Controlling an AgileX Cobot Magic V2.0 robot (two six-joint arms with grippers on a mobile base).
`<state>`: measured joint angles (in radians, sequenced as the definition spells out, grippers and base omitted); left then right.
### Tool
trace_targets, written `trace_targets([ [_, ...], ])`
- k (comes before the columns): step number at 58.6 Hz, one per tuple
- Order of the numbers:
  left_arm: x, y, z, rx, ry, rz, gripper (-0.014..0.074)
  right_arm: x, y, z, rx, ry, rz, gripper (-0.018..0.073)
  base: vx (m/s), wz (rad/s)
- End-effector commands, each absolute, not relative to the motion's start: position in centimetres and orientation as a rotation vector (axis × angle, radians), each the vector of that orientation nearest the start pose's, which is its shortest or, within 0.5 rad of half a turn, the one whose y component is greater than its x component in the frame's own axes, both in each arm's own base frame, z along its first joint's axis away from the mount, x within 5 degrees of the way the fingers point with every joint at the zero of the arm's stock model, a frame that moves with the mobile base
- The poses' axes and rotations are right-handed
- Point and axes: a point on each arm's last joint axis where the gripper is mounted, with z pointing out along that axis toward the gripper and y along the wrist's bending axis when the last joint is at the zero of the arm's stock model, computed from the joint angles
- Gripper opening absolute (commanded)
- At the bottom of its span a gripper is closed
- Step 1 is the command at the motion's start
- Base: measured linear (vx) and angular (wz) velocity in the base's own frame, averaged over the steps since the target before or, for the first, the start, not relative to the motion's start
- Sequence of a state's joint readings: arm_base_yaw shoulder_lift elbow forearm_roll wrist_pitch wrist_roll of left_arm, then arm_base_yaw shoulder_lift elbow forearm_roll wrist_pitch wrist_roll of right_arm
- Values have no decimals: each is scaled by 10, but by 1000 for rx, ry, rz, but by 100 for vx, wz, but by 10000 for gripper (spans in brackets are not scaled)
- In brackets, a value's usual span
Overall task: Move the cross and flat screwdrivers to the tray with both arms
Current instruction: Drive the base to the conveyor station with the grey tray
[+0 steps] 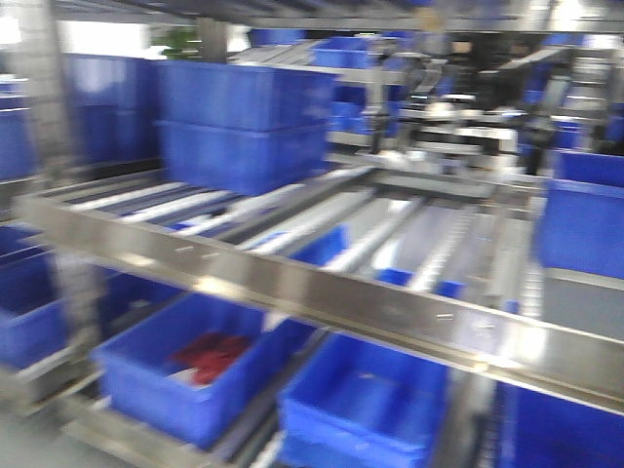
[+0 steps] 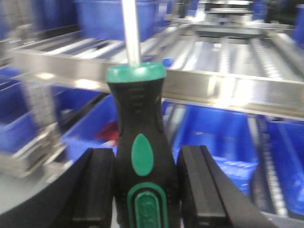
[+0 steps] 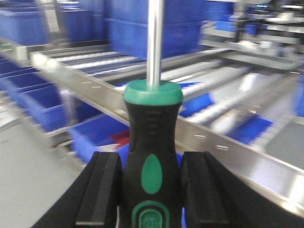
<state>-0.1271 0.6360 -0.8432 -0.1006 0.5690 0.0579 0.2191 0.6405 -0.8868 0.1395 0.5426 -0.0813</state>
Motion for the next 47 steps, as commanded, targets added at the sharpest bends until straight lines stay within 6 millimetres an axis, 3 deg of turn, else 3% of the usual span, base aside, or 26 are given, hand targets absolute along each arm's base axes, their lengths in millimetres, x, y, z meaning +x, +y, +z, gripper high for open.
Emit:
trace_targets([
  [1,114,-20,409,115,1711,-171,0,110,30,425,-194,1644,246,-8,24,-87],
  [25,114,-20,409,115,1711,-171,0,110,30,425,-194,1644,246,-8,20,-80],
  [47,114,-20,409,115,1711,-171,0,110,30,425,-194,1644,246,-8,13,-41],
])
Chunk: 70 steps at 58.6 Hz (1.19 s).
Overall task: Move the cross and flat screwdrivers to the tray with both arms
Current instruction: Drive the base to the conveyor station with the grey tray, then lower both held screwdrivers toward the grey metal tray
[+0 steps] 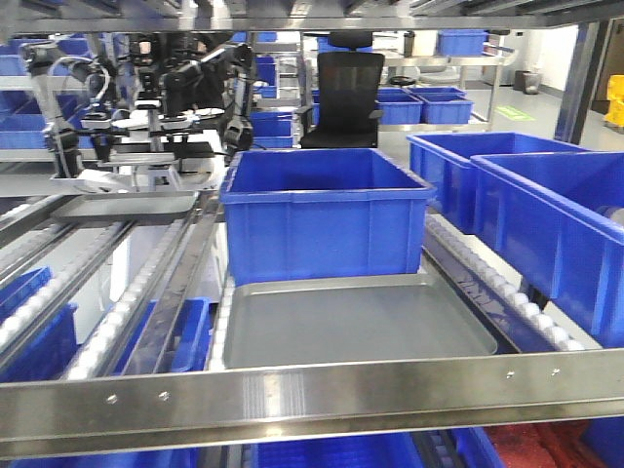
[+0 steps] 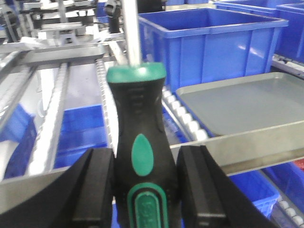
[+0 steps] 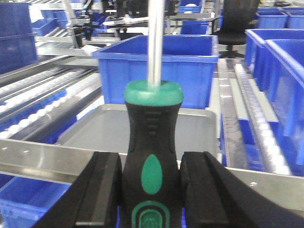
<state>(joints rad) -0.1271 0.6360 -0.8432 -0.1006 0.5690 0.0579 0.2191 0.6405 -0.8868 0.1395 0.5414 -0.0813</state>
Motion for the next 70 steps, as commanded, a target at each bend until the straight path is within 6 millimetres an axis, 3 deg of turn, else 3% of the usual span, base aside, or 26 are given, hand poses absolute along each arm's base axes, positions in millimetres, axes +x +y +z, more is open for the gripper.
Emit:
trace_targets([
  [1,114,-20,409,115,1711,-171,0,110,30,425,-194,1644,246,-8,12,-17],
  [70,114,-20,409,115,1711,-171,1,110,30,425,-195,1645,246,-8,11,6],
])
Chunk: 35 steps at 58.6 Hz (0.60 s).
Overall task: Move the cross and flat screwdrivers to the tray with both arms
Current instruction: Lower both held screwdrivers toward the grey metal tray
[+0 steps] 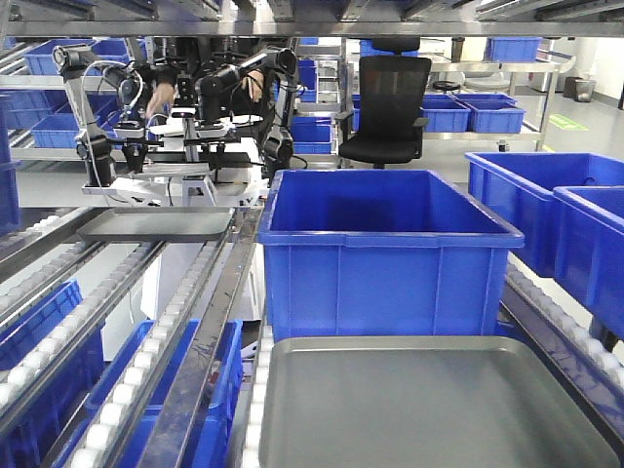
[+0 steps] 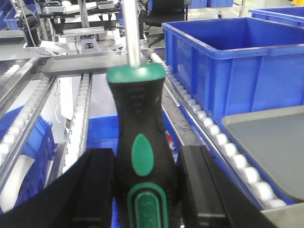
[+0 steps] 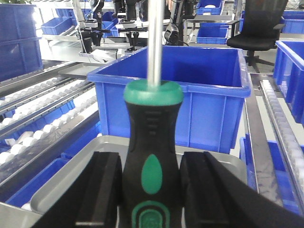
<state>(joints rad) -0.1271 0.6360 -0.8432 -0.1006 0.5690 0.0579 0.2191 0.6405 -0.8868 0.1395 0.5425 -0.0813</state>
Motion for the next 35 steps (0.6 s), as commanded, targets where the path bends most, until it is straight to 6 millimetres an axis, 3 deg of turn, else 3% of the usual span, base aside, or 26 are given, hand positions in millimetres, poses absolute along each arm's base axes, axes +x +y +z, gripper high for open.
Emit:
trace_targets([
  [1,114,-20,409,115,1711,-171,1,110,30,425,-195,1645,246,-8,5,6],
  [35,114,-20,409,115,1711,-171,1,110,30,424,-195,1647,246,-8,1,1],
])
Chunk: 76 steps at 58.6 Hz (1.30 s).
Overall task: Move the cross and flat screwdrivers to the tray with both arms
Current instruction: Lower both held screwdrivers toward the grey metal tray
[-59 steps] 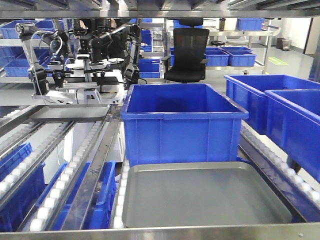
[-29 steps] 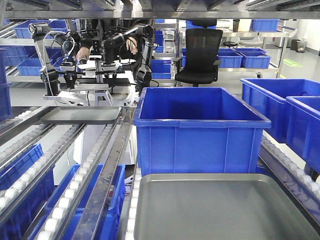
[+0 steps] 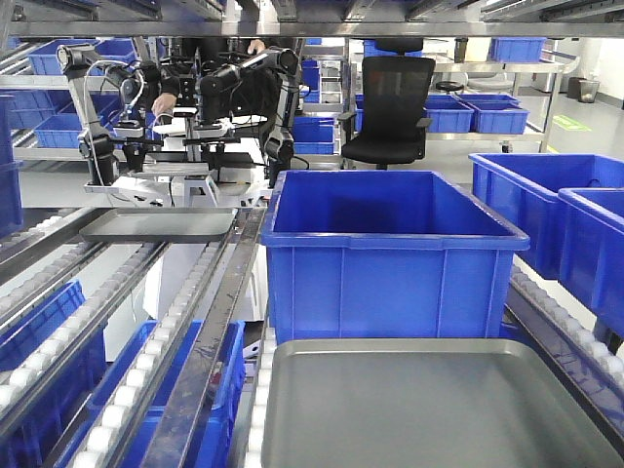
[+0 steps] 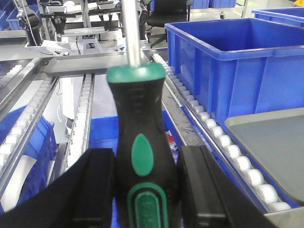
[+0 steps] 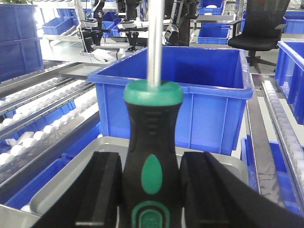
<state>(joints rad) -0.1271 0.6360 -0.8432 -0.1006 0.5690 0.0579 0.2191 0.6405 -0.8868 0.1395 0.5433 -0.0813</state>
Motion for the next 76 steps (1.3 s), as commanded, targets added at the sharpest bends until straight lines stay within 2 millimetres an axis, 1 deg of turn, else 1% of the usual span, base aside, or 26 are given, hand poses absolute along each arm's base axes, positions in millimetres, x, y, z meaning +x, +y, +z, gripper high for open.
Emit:
trace_targets([
  [1,114,-20,409,115,1711,-171,1,110,30,424,-195,1647,246,-8,0,0],
  [17,114,-20,411,112,1691,-171,1,110,30,425,-191,1645,252,-8,0,0],
  [24,116,-21,411,77,1690,-220,1,110,30,425,-190,1641,250,-8,0,0],
  [30,129,-28,406,17,1734,-353,1,115,32,421,-195,1678,251,-8,0,0],
  [36,153,-40,393,27,1834,-477,1,131,35,411,-202,1765,251,-8,0,0],
  [39,167,-49,385,72,1877,-531,2,142,38,406,-205,1808,250,-8,0,0],
  [44,192,-70,370,151,1925,-644,3,159,42,396,-209,1869,246,-8,0,0],
  [47,202,-81,363,178,1944,-704,3,171,44,389,-211,1911,244,-8,0,0],
  [48,209,-87,357,176,1965,-740,3,173,45,388,-211,1919,243,-8,0,0],
  [51,221,-102,344,210,2011,-784,3,184,47,381,-212,1953,241,-8,0,0],
  [56,238,-127,333,272,2059,-826,3,197,50,371,-214,1999,238,-8,0,0],
  [62,258,-159,332,336,2068,-861,3,207,52,363,-216,2038,235,-8,0,0],
  [70,278,-194,343,347,2072,-964,3,215,54,355,-193,2076,247,-8,0,0],
  [75,287,-213,345,328,2094,-1015,3,219,54,350,-187,2102,246,-8,0,0],
  [76,289,-220,342,322,2111,-1029,3,221,55,349,-187,2110,246,-8,0,0],
])
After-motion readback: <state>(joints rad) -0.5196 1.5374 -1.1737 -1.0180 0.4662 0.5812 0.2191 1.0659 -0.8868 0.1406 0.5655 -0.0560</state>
